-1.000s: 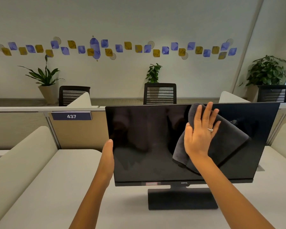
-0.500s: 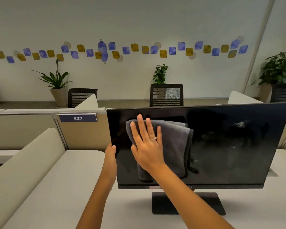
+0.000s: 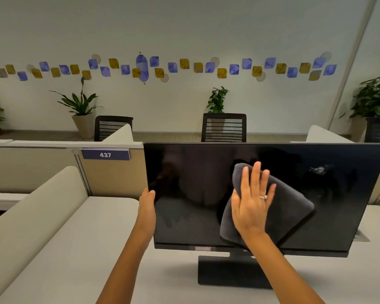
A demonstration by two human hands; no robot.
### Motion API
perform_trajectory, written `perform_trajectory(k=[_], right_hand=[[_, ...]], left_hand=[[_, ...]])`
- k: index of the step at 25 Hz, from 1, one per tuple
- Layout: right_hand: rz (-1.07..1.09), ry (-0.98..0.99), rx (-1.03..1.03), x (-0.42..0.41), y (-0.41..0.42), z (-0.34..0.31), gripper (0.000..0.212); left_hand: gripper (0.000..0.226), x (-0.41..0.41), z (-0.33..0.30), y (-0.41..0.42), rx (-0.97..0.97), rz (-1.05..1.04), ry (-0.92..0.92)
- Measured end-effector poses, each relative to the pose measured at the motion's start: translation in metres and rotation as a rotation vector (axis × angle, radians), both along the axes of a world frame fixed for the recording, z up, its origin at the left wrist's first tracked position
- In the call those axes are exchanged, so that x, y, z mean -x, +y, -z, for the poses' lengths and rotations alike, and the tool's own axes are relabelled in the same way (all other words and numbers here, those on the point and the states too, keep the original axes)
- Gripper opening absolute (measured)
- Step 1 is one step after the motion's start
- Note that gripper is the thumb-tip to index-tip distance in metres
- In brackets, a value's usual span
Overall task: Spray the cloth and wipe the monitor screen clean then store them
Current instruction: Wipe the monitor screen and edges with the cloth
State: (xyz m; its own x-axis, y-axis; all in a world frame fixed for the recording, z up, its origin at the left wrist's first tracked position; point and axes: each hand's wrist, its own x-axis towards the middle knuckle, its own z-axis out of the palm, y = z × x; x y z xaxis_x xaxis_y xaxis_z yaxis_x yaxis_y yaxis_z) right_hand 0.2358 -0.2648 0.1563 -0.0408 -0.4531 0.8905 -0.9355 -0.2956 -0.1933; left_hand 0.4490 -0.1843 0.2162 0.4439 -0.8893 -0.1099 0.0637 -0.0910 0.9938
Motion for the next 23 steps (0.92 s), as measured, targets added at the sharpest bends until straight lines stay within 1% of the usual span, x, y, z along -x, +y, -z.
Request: perform_trajectory(k=[3, 5, 9, 13, 17, 18, 19, 20, 21, 22, 23], right_hand=[[-0.025, -0.104, 0.043, 0.003, -0.007, -0.028, 0.054], [-0.040, -0.084, 0.067, -0.013, -0.010, -0.044, 0.055], [-0.077, 0.082, 0.087, -0.059, -0.007, -0.059, 0.060], [-0.189, 0.303, 0.074, -0.092, 0.000, -0.043, 0.063], [-0.239, 0.406, 0.048, -0.086, 0.006, -0.014, 0.060], [-0.237, 0.418, 0.045, -0.080, 0.007, -0.007, 0.060], [-0.235, 0.423, 0.041, -0.072, 0.008, 0.000, 0.060], [-0.233, 0.418, 0.037, -0.065, 0.010, 0.006, 0.060], [-0.226, 0.405, 0.032, -0.055, 0.011, 0.011, 0.059], [-0.214, 0.385, 0.027, -0.047, 0.011, 0.014, 0.059], [-0.195, 0.358, 0.020, -0.037, 0.012, 0.016, 0.058]], left_hand=[[0.046, 0.000, -0.004, 0.002, -0.002, 0.006, -0.019], [0.046, 0.000, -0.006, 0.003, -0.020, 0.010, -0.028], [0.045, -0.003, -0.003, 0.001, -0.026, 0.028, -0.035], [0.045, -0.007, 0.010, 0.004, 0.071, 0.059, -0.088], [0.045, -0.005, 0.019, -0.003, 0.067, 0.016, -0.046], [0.046, -0.002, 0.020, -0.007, 0.053, -0.019, -0.077], [0.045, 0.001, 0.019, -0.010, 0.024, -0.088, -0.198], [0.046, 0.005, 0.016, -0.012, -0.018, -0.195, -0.371], [0.047, 0.010, 0.012, -0.015, -0.017, -0.310, -0.546], [0.050, 0.016, 0.006, -0.015, 0.048, -0.378, -0.665], [0.055, 0.023, -0.004, -0.015, 0.142, -0.391, -0.720]])
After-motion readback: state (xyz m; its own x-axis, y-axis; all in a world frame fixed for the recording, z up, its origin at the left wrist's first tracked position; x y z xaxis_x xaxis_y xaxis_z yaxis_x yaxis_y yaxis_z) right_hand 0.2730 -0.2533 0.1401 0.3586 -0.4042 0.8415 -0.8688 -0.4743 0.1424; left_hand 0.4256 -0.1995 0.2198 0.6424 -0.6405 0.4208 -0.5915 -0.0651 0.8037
